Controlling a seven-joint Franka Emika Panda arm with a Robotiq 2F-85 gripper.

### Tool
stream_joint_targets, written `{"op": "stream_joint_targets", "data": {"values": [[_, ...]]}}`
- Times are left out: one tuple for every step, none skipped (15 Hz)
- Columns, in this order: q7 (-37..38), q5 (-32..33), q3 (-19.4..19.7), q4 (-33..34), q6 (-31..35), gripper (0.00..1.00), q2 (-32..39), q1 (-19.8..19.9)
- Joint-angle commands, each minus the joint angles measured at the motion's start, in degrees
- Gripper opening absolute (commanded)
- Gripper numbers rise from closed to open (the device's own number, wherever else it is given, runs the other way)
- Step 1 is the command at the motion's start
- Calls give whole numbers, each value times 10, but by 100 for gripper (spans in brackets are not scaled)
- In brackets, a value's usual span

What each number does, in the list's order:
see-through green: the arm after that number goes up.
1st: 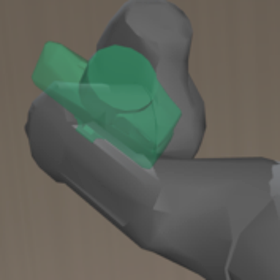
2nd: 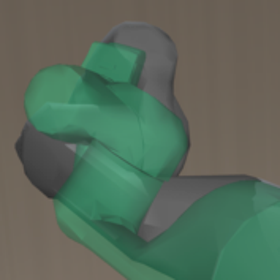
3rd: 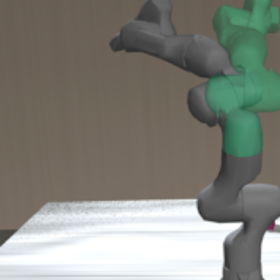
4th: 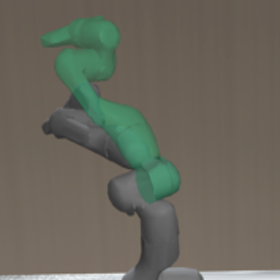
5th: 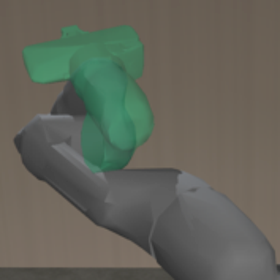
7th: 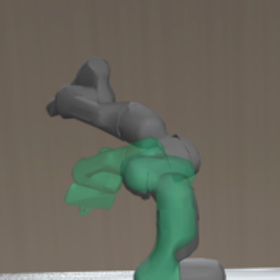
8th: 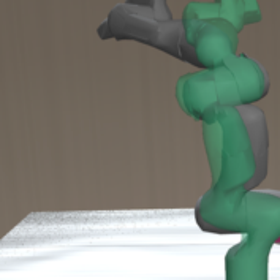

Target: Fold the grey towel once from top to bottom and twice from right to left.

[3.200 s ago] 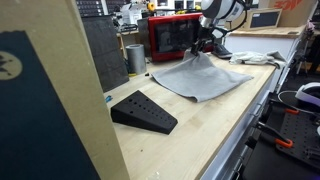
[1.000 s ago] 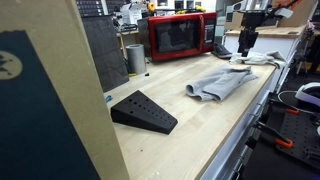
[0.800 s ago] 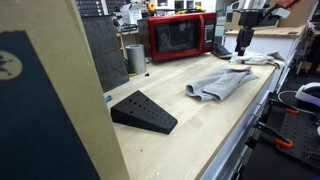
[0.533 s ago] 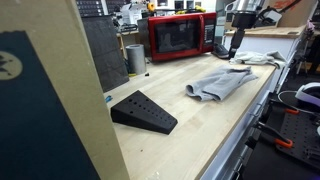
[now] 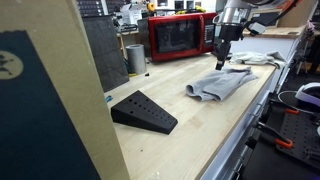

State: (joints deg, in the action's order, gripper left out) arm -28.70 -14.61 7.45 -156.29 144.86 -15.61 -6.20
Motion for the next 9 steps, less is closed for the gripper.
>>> {"op": "stream_joint_targets", "data": {"values": [[4,-37,-14,-4,15,100,11,-24],[-1,-40,-21,-2,17,100,16,-32],[-5,-43,-26,-2,17,100,18,-38],[-9,-42,-32,-2,18,100,20,-43],[-14,-39,-37,-3,20,100,22,-48],[-21,-32,-42,-6,21,100,22,-51],[-31,-22,-46,-8,21,100,24,-52],[-43,-7,-48,-12,23,100,27,-51],[-56,10,-50,-14,27,100,32,-47]]}}
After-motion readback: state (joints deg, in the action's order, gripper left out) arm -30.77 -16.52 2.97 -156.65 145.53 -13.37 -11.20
